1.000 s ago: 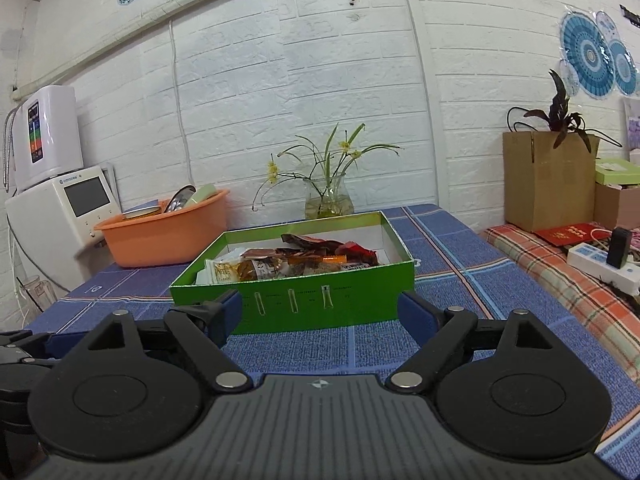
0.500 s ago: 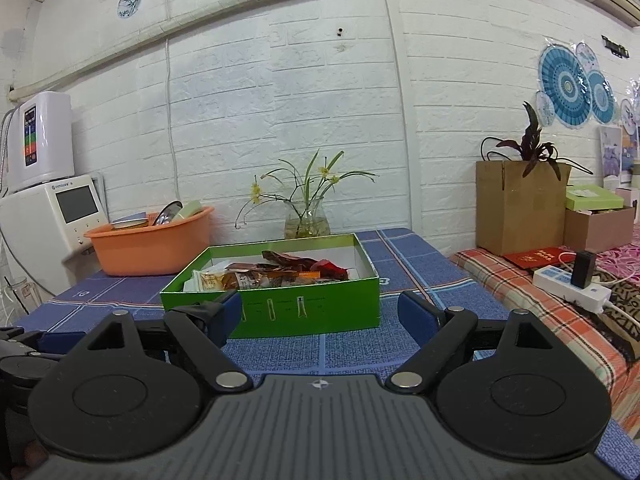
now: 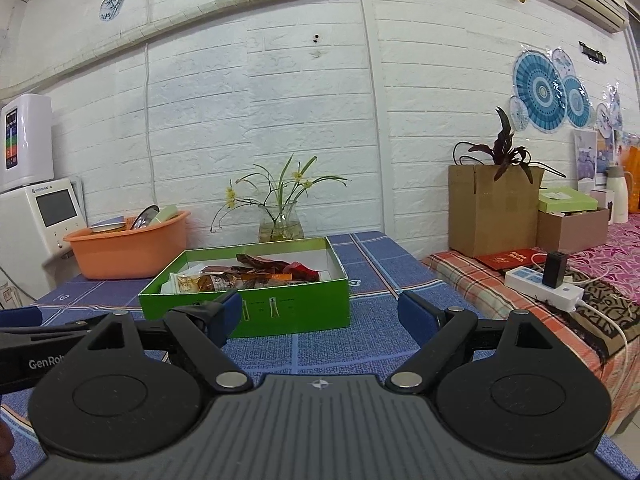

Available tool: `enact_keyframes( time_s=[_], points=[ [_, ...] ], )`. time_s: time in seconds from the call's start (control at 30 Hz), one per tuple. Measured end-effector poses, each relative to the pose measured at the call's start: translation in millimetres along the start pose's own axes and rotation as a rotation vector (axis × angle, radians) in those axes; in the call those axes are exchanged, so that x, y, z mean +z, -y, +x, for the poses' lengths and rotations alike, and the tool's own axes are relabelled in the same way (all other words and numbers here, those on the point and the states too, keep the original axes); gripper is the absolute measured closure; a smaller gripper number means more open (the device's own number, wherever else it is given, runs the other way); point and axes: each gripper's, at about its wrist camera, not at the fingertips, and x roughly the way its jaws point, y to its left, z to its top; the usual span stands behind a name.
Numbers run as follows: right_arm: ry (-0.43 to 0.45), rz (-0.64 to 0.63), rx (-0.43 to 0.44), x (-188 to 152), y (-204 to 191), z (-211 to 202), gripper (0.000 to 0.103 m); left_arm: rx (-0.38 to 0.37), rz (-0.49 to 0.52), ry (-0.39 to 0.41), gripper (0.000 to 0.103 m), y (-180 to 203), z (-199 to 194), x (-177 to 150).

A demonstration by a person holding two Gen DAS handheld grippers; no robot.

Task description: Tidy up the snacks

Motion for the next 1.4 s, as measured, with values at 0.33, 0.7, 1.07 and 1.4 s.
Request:
enact_keyframes(
  time_s=[0.33, 0.7, 1.07, 1.4],
  points=[
    [0.045, -0.046, 0.012, 2.6, 0.1, -13.0, 0.000, 0.058, 0.132, 0.055, 0.024, 12.8, -7.5, -12.0],
    [-0.023, -0.025, -0.038, -10.3, 13.0, -5.7, 0.000, 0.006, 0.096, 0.021, 0.024, 24.3, -13.1, -16.8],
    [-0.050, -0.055, -0.010, -16.3, 5.2, -3.8, 0.000, -0.021, 0.066, -0.025, 0.024, 25.1, -5.7, -20.7],
    [-0.063, -0.065, -0.009, -19.3, 2.7, -3.7, 0.000, -0.029, 0.071, -0.027, 0.024, 27.6, -5.2, -24.4]
  ],
)
